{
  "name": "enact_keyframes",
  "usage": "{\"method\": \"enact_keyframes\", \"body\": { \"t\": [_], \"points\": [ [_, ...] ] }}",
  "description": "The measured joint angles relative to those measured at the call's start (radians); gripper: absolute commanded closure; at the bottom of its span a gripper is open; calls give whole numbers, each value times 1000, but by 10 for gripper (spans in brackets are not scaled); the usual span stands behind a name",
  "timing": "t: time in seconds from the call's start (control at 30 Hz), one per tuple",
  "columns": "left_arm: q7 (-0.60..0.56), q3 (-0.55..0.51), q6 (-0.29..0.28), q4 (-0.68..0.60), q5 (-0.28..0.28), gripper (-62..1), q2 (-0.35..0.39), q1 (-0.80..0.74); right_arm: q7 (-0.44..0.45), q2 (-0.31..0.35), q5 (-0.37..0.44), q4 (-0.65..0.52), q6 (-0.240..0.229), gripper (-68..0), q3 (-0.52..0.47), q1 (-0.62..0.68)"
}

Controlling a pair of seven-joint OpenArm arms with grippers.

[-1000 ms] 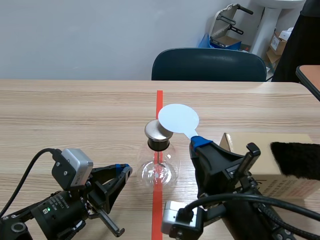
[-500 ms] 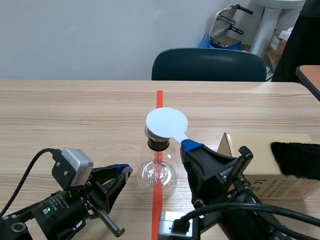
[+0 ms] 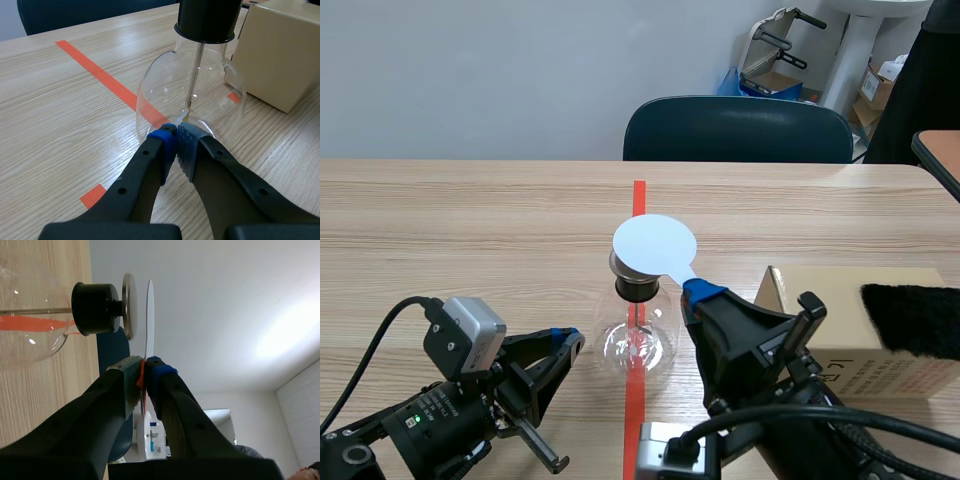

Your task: Do the electroscope experiment

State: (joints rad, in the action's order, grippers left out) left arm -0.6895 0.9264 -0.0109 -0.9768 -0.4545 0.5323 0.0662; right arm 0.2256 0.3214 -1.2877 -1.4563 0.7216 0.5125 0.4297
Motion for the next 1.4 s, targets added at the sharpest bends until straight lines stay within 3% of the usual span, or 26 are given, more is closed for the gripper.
{"method": "enact_keyframes", "body": {
  "t": [0.73,1.4],
  "points": [
    [0,0,0,0,0,-36,0,0,-490,0,1,0,0,-17,0,0],
    [0,0,0,0,0,-36,0,0,-505,0,1,0,0,-17,0,0]
  ]
}}
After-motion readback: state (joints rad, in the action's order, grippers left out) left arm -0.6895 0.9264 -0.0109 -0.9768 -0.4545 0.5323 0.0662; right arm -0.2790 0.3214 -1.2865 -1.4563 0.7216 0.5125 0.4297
